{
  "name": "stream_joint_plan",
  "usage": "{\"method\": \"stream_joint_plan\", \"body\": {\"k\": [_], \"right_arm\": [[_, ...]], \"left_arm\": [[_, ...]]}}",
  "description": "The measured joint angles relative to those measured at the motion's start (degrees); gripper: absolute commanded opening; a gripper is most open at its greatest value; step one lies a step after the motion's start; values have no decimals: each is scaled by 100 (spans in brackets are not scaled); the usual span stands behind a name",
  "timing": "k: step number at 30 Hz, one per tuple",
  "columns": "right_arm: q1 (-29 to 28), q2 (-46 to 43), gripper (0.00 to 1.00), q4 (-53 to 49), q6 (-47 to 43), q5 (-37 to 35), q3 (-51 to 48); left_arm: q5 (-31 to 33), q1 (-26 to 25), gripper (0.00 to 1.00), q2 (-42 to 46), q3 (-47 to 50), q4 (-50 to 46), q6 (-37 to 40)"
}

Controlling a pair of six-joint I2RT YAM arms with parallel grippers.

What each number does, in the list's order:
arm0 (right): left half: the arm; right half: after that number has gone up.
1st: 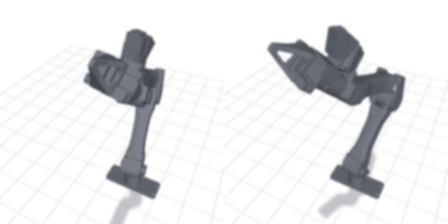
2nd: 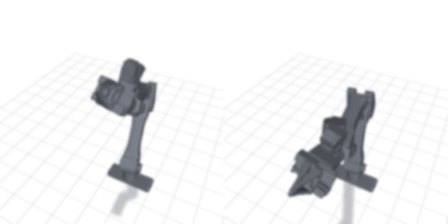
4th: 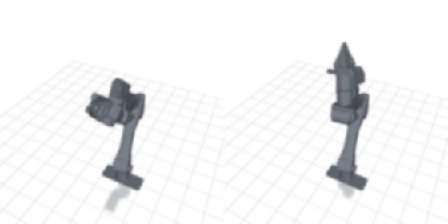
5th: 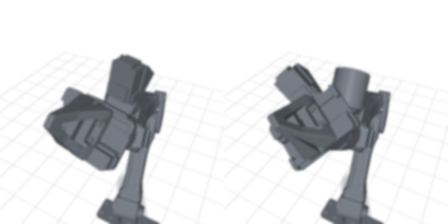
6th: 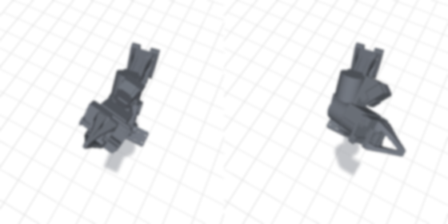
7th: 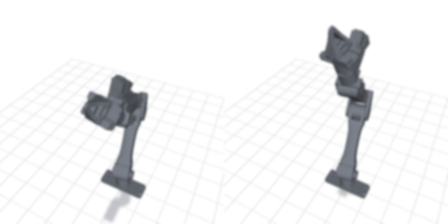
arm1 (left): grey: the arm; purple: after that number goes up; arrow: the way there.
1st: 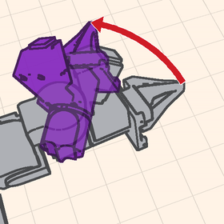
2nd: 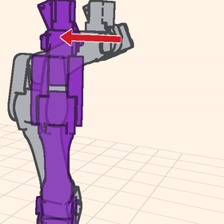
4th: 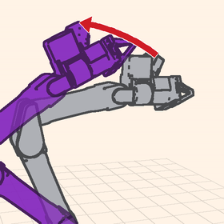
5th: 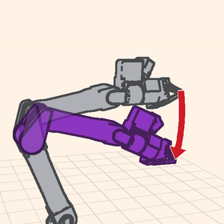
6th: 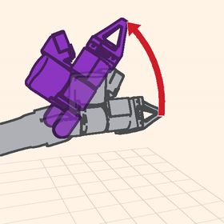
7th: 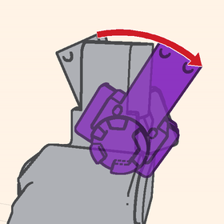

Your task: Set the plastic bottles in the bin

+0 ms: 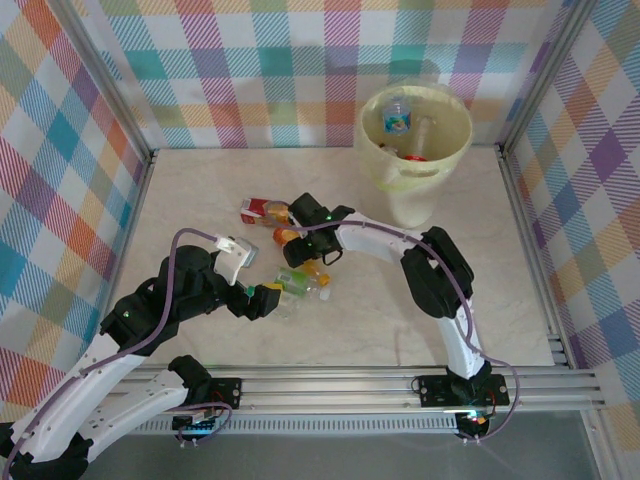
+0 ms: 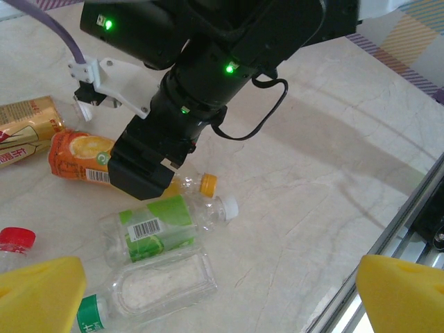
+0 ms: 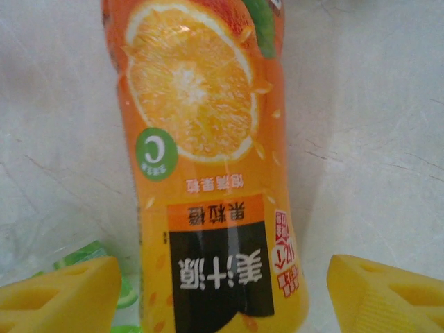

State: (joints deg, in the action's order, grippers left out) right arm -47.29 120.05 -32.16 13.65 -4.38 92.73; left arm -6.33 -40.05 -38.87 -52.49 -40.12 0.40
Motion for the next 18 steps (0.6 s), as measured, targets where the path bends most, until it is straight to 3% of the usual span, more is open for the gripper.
{"method": "stream_joint_plan", "body": {"k": [14, 18], "right_arm": [[-35, 531, 78, -264, -184, -280, 330], [-37, 566, 70, -286, -256, -372, 345]], "left_arm": [[2, 0, 100, -7, 0, 0, 0], [2, 0, 100, -7, 0, -2, 0]]}}
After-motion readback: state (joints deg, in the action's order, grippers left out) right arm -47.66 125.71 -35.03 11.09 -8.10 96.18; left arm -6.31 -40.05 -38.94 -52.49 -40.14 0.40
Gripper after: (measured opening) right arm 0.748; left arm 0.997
